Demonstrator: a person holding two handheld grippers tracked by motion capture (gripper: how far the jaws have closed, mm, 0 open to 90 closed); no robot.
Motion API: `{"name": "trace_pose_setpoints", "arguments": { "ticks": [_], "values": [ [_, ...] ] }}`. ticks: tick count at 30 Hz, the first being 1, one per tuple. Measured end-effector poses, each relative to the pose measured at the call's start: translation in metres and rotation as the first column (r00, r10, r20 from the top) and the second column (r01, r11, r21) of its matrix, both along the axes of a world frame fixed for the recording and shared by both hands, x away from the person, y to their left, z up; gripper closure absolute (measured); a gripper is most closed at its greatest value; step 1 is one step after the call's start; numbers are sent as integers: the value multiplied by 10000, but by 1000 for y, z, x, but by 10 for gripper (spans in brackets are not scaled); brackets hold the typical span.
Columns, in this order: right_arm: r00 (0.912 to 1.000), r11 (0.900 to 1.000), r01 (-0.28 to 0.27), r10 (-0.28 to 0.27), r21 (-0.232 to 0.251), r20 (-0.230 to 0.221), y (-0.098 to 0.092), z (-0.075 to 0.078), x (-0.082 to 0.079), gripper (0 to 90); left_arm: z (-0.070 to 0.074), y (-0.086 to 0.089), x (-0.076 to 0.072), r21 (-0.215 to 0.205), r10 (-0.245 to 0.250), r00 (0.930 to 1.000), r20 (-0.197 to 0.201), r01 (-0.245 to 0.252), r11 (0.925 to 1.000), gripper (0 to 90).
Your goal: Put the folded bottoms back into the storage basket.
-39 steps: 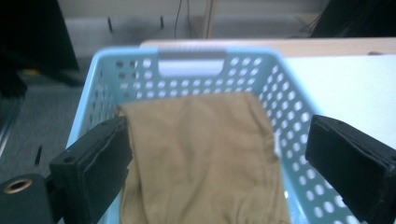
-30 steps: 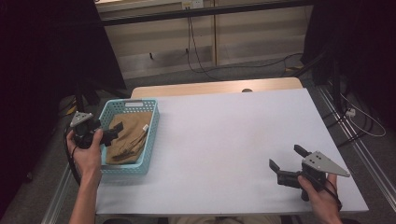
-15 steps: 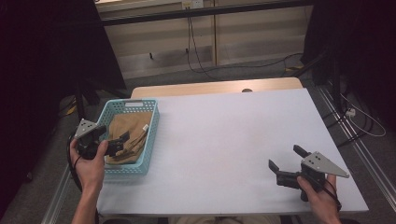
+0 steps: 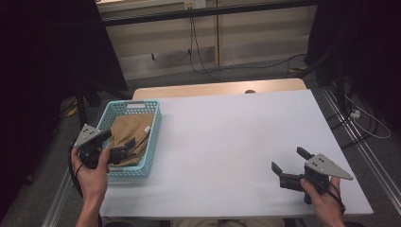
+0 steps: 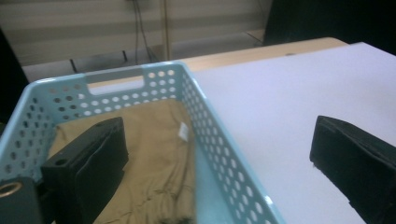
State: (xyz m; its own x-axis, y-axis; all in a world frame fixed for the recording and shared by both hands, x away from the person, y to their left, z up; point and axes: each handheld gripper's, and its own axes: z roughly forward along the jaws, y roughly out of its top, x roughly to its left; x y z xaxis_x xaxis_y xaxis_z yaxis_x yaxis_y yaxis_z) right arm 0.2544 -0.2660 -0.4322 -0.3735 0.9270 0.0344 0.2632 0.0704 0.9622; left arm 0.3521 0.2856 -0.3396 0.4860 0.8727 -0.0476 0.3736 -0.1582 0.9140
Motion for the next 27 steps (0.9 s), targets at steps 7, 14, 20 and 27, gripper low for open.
{"name": "trace_pose_setpoints", "arguments": {
  "ticks": [7, 14, 20, 27],
  "values": [
    [10000, 10000, -5, 5, -31, 29, 0, 0, 0, 3, 4, -13, -1, -340, -292, 9995, 153, 297, 9990, 42],
    [10000, 10000, -21, 22, -31, 49, 0, 0, 0, 3, 3, -29, 2, -573, -591, 9978, 308, 608, 9965, 44],
    [10000, 10000, -52, 52, -9, 81, 0, 0, -1, 3, 0, -47, 4, -465, -1137, 9933, 195, 1145, 9923, 45],
    [9999, 10000, -84, 83, 36, 102, 0, 1, -1, 3, -5, -65, 5, -337, -1525, 9882, 167, 1530, 9877, 45]
  ]
}}
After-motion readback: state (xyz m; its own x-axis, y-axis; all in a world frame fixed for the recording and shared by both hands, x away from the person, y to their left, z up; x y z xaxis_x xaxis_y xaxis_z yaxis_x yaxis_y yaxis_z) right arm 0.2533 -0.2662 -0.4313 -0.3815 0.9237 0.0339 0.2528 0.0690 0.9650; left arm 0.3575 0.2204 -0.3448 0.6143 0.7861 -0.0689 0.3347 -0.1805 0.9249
